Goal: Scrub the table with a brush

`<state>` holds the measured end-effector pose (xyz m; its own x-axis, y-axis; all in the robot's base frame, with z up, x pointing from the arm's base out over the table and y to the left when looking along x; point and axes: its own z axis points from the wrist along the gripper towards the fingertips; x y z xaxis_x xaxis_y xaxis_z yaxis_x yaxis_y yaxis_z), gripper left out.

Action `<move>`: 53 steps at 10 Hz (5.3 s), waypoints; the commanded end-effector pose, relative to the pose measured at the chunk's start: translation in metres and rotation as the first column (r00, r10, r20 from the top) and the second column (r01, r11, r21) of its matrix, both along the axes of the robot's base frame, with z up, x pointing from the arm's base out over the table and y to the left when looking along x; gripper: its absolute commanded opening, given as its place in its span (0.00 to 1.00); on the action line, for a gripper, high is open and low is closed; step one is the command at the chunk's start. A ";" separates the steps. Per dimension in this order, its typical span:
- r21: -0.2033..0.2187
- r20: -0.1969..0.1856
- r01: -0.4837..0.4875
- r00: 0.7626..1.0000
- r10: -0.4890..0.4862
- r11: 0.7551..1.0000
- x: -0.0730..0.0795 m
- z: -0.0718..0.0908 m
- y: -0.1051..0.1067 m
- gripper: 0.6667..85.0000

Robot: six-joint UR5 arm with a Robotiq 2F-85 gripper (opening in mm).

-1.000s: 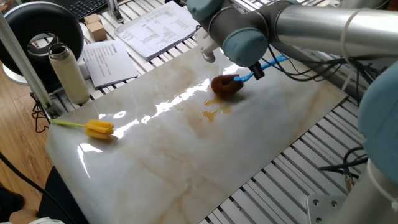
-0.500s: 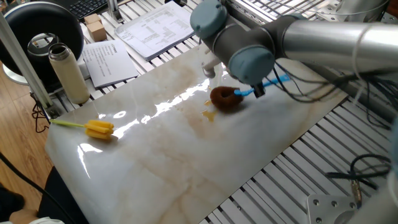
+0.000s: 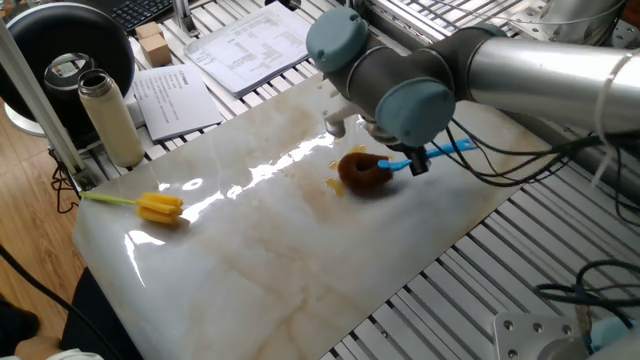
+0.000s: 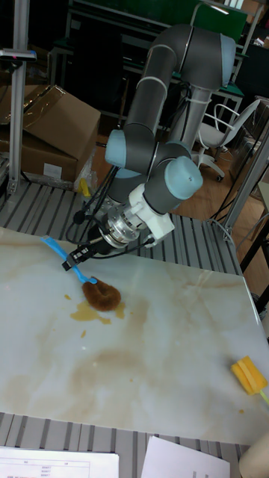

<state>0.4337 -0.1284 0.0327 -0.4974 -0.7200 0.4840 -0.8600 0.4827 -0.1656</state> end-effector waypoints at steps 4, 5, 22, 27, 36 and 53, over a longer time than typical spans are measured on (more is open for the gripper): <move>0.009 -0.022 -0.161 0.987 0.162 0.987 0.067 0.008 -0.065 0.01; -0.002 -0.018 -0.163 0.986 0.163 0.987 0.068 0.009 -0.068 0.01; 0.105 0.007 -0.051 0.999 0.050 0.993 0.014 0.000 -0.015 0.01; 0.082 -0.024 -0.152 0.988 0.155 0.985 0.014 0.033 -0.089 0.01; -0.054 0.021 -0.094 0.995 0.095 0.994 0.024 -0.010 -0.020 0.01; 0.086 0.020 -0.124 0.992 0.123 0.988 0.076 -0.009 -0.019 0.01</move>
<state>0.5246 -0.1740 0.0360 -0.3255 -0.8118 0.4847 -0.9453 0.2684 -0.1852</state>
